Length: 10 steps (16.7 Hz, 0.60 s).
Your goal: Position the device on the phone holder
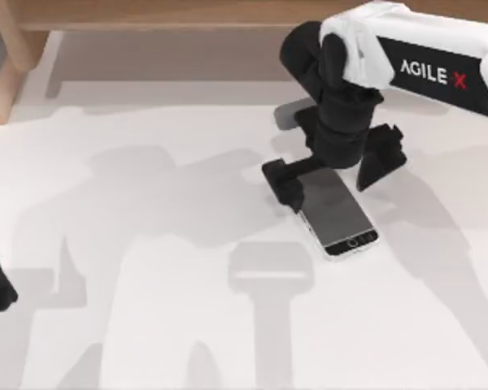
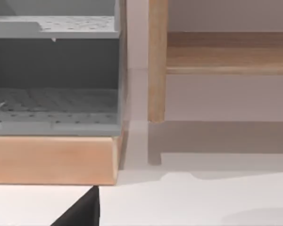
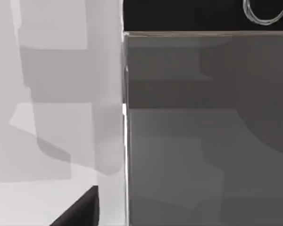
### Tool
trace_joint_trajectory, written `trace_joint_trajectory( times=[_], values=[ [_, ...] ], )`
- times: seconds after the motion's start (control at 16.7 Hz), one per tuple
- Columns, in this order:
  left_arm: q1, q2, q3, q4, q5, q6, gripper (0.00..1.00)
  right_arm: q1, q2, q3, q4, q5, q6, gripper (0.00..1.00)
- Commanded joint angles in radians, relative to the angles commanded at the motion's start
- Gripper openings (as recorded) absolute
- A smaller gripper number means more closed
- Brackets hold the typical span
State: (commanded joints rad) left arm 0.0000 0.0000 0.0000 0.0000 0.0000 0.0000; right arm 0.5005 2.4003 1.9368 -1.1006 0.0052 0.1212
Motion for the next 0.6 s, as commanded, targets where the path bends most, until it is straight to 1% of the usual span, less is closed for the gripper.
trace_joint_trajectory(
  times=[0.18, 0.42, 0.6],
  values=[
    [0.0, 0.0, 0.0, 0.0, 0.0, 0.0, 1.0, 0.001, 0.02, -0.059, 0.072, 0.0, 0.001, 1.0],
    [0.0, 0.0, 0.0, 0.0, 0.0, 0.0, 1.0, 0.001, 0.021, -0.062, 0.076, 0.0, 0.001, 1.0],
    [0.0, 0.0, 0.0, 0.0, 0.0, 0.0, 1.0, 0.001, 0.021, -0.062, 0.076, 0.0, 0.001, 0.77]
  ],
)
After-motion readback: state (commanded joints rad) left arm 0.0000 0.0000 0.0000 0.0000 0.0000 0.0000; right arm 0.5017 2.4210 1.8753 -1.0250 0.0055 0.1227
